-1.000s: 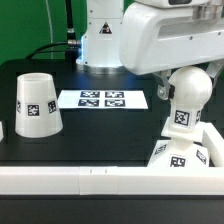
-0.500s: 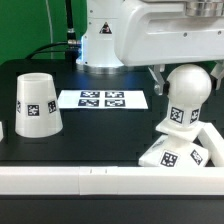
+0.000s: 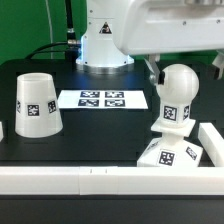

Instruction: Assemble lamp

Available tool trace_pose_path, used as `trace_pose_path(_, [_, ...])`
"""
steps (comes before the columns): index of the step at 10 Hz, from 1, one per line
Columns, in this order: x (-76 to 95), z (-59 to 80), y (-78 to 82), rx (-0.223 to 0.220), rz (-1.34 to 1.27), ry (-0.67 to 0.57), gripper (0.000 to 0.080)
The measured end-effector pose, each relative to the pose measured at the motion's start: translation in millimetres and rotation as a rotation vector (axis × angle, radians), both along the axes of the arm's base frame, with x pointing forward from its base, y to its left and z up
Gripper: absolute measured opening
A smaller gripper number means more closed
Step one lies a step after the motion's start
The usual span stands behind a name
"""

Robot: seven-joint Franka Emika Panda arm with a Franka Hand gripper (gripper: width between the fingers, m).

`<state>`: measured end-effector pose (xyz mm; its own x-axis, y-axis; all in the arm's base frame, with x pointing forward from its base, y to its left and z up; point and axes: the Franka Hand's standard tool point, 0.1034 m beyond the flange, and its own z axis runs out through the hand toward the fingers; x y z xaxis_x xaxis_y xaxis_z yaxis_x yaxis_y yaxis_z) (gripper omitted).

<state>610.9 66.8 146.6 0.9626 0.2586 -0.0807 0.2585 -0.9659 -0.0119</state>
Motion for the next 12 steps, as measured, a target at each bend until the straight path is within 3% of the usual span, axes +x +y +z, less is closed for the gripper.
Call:
trace_pose_path(2, [-9.1, 22.4, -33.2, 0.002, 0.057, 0.003, 0.0699])
trace_pose_path(3, [-11.9, 25.7, -44.6, 0.000, 0.051, 0.001, 0.0699])
trace_pose_path(5, [-12.4, 21.5, -38.4, 0.001, 0.054, 0.006, 0.0699])
trace_pose_path(8, [-15.1, 21.1, -42.3, 0.003, 0.049, 0.001, 0.0699])
trace_pose_path(9, [-29.3, 21.0, -55.2, 0.010, 0.032, -0.002, 0.0699])
trace_pose_path(11, [-76.5, 17.1, -102.9, 0.020, 0.024, 0.010, 0.0699])
trace_pose_path(12, [-87.4, 11.0, -119.8, 0.025, 0.039, 0.011, 0.0699])
